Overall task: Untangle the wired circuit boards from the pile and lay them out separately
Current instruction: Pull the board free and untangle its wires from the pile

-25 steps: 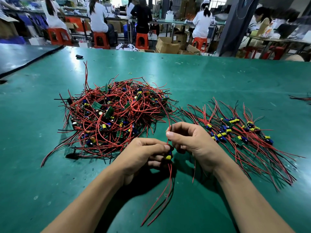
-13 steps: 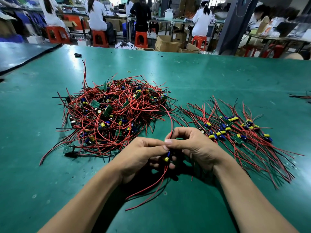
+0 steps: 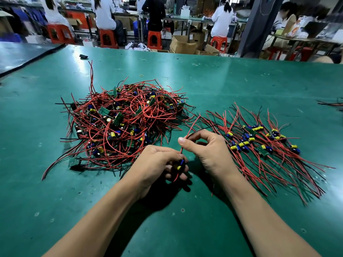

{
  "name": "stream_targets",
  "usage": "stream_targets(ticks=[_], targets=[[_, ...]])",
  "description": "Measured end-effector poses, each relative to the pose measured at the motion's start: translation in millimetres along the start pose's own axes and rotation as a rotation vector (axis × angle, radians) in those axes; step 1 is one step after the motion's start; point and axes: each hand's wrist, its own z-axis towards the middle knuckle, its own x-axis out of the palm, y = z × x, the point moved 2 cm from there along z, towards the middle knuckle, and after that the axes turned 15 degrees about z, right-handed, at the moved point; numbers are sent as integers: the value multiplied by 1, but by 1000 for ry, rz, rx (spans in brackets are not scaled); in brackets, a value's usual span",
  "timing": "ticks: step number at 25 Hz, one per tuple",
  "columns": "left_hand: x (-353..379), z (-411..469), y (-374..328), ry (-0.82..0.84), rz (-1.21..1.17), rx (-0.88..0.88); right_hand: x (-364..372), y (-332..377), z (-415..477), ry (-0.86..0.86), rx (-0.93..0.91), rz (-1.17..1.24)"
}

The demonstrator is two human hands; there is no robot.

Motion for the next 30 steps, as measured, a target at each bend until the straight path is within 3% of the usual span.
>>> stream_targets(ticks=[8,17,22,25,30], targets=[[0,-2,-1,80,10,-19,-9,9,7,-216,-285,-145],[2,-6,-3,218,-5,-56,-21,9,12,-362,-363,-69],[2,-4,-2,179,-1,-62,-23,10,10,-353,-647,-449],[-1,-2,-1,90,49,-14,-32,7,16,-380,-593,-360],[-8,-1,1,56,107,11,-33,3,19,-361,-293,-118]])
